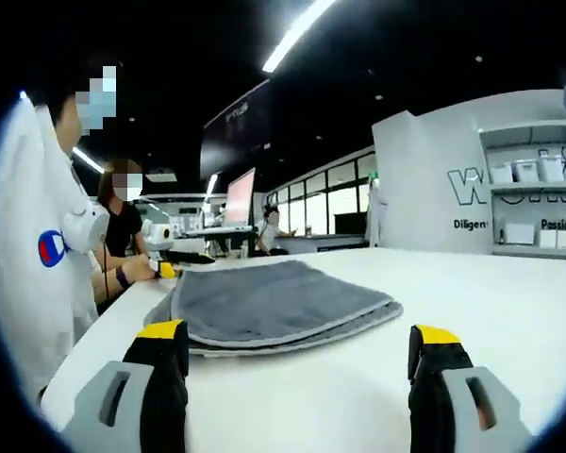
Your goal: Open the folded towel by lifting each exposed corner and separating the folded layers until the towel lies flat within the target outline without major curled edges
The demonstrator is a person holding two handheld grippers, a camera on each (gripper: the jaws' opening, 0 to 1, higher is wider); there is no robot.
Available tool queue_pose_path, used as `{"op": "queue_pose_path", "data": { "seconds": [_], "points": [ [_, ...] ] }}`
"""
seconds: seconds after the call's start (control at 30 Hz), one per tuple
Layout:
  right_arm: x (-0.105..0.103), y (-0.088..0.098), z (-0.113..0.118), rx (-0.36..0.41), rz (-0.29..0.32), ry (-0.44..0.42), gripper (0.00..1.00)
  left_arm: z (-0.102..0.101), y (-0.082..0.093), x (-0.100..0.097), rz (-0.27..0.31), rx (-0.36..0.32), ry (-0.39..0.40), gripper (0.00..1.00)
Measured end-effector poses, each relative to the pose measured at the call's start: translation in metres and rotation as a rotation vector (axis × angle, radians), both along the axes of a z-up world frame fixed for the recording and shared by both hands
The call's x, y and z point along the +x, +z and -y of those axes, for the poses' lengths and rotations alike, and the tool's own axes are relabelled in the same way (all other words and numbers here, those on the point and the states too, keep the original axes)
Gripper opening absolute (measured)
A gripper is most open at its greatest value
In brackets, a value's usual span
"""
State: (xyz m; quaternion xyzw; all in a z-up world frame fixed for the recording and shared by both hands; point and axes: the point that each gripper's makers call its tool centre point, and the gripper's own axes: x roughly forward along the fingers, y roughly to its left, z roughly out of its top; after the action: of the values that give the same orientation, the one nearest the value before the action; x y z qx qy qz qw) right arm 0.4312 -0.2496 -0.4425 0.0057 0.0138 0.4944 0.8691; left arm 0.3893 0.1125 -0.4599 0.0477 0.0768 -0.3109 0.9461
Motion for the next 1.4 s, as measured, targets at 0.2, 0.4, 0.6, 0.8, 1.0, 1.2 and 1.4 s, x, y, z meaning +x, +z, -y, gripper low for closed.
{"op": "queue_pose_path", "data": {
  "seconds": [0.2,0.4,0.6,0.8,1.0,1.2,1.4],
  "points": [
    [0.004,-0.001,0.004,0.021,-0.029,-0.049,0.99,0.002,0.003,-0.002,0.008,-0.020,-0.002,0.99],
    [-0.002,-0.008,-0.007,-0.018,-0.037,-0.062,0.96,0.001,0.005,-0.005,0.015,-0.032,0.004,0.98],
    [-0.009,-0.007,-0.003,-0.009,-0.039,-0.070,0.96,-0.005,0.012,-0.004,0.029,-0.083,0.031,0.97],
    [-0.021,-0.008,-0.007,-0.013,-0.041,-0.049,0.96,-0.007,0.014,-0.003,0.041,-0.077,0.041,0.97],
    [-0.029,-0.007,-0.008,-0.023,-0.018,-0.012,0.95,-0.009,0.008,0.001,0.046,-0.007,0.065,0.98],
    [-0.038,-0.014,-0.018,-0.072,-0.022,0.024,0.95,-0.009,0.002,0.002,0.030,0.026,0.073,0.98],
    [-0.058,-0.020,-0.032,-0.113,-0.020,0.043,0.93,-0.003,-0.002,0.002,0.035,0.073,0.058,0.97]
  ]
}}
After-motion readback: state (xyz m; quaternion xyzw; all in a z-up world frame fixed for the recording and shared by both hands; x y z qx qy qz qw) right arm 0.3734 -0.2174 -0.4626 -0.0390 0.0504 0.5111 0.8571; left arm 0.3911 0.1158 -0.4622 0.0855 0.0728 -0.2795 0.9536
